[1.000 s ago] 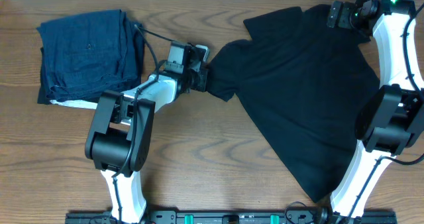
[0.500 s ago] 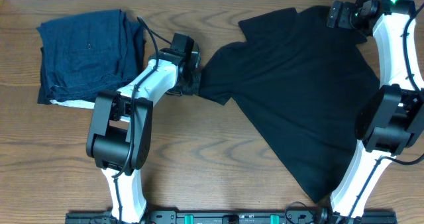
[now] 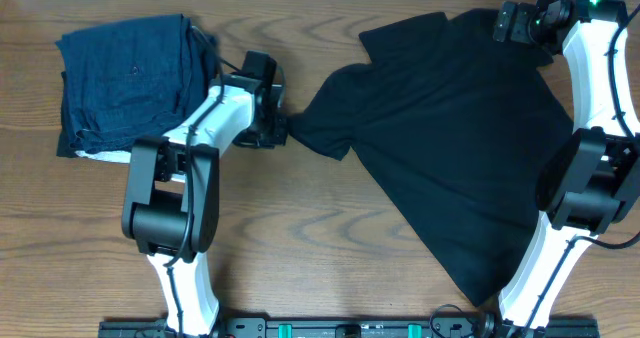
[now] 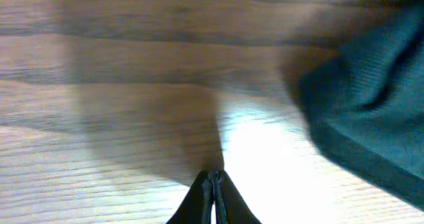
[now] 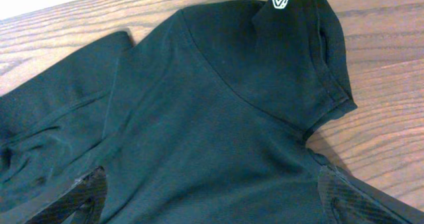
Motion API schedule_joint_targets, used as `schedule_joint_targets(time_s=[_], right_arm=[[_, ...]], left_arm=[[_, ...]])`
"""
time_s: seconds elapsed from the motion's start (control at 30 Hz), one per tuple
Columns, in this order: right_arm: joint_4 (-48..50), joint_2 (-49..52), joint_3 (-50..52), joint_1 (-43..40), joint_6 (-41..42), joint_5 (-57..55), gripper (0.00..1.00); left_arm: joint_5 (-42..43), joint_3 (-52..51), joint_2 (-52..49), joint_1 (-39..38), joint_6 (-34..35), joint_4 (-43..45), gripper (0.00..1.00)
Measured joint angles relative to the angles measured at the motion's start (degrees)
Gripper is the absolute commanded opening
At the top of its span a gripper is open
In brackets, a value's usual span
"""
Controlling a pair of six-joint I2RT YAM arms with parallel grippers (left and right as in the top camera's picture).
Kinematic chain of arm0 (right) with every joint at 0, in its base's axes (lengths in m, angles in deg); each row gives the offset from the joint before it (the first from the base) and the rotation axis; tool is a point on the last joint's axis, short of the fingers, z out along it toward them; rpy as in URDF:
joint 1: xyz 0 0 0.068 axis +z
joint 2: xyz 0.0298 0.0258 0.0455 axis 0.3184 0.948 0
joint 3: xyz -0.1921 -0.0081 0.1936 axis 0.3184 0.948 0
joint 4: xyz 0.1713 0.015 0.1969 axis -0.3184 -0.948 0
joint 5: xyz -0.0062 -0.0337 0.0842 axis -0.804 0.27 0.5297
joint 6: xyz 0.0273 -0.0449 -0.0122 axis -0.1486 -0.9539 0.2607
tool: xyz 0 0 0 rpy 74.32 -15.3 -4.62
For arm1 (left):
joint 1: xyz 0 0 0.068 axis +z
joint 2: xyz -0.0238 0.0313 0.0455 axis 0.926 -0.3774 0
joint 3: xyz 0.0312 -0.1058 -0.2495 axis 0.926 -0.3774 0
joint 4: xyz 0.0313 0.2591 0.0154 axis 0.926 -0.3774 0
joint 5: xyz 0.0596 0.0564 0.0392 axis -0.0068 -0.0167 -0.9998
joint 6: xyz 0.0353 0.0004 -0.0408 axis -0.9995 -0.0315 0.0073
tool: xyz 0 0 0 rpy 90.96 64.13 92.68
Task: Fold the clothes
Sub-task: 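Pull the left sleeve leftward with the left gripper to flatten the shirt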
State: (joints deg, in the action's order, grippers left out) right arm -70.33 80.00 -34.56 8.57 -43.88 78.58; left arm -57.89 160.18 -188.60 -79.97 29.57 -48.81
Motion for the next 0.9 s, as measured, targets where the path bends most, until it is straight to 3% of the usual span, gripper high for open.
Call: schedule_joint_targets(time_s=[0.27,0.53,0.9], right_arm=[[0.0,0.0,0.0,0.0,0.0,0.0,0.99],[0.0,0.0,0.0,0.0,0.0,0.0,0.99],[0.0,0.0,0.0,0.0,0.0,0.0,0.99]], left_arm=[[2.1,0.2,1.6,0.7,-1.6,-0.4,0.09],[8.6,2.2,4.4,-3.9,-5.1,3.4,0.11],[10.0,2.3,-1.4,-5.8,-5.8,8.7,0.11]])
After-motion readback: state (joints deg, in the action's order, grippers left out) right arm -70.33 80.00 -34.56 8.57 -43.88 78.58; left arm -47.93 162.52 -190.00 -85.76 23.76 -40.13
